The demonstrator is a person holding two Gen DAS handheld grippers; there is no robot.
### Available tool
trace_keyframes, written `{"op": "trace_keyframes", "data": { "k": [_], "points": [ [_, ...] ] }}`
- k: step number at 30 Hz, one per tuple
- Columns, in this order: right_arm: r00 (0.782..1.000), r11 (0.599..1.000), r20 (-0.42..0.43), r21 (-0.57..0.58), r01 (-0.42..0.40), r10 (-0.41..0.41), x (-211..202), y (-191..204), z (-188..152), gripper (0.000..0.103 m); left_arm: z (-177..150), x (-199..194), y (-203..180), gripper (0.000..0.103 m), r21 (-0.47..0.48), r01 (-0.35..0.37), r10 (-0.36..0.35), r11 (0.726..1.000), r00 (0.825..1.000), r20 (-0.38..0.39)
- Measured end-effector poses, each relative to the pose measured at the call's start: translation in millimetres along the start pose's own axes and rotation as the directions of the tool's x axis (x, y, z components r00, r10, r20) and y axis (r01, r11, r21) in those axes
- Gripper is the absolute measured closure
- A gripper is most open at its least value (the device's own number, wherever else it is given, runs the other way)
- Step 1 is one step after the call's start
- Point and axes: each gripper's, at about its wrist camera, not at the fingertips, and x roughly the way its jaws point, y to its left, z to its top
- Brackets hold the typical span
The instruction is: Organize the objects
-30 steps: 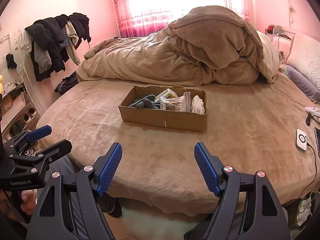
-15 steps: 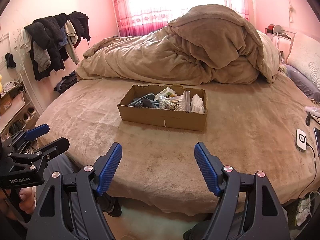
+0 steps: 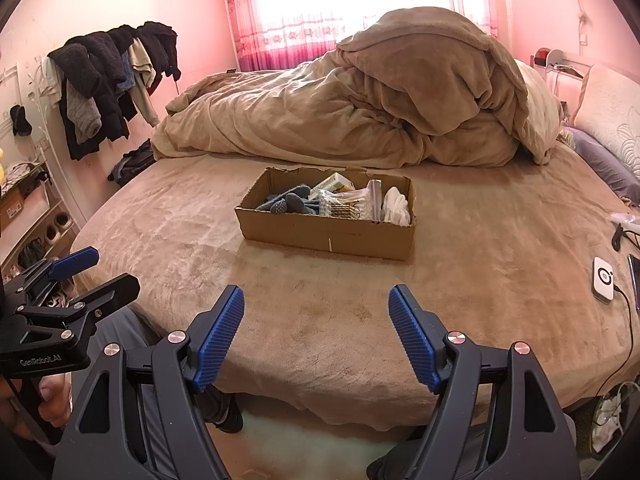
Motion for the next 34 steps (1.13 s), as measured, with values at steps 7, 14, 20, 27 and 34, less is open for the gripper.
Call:
{"op": "trace_keyframes", "data": {
  "k": [7, 14, 20, 27, 34],
  "points": [
    [1.000, 1.000, 0.000, 0.000, 0.001, -0.001, 0.6, 0.1, 0.3, 0.025, -0.3, 1.4, 1.2, 0.005, 0.012, 0.001, -0.001, 1.000, 1.000, 0.002],
    [1.000, 1.000, -0.007, 0.002, -0.002, 0.002, 3.2, -2.6, -3.4, 0.025, 7.6, -0.5, -3.8, 0.005, 0.030, 0.006, -0.007, 1.000, 1.000, 0.028],
    [1.000, 1.000, -0.009, 0.003, -0.001, 0.001, 4.7, -2.9, -3.8, 0.025, 6.5, 4.5, -3.6, 0.005, 0.025, 0.009, -0.010, 1.000, 1.000, 0.015],
    [1.000, 1.000, -0.015, 0.004, -0.005, 0.005, 7.2, -3.6, -1.2, 0.025, 9.4, 11.4, -4.4, 0.005, 0.021, 0.009, -0.009, 1.000, 1.000, 0.009],
    [0.999, 1.000, -0.036, -0.001, -0.009, 0.009, 17.8, -5.0, 1.5, 0.025, 13.3, 33.7, -7.7, 0.005, 0.052, 0.025, -0.025, 0.998, 1.000, -0.002]
  ]
}}
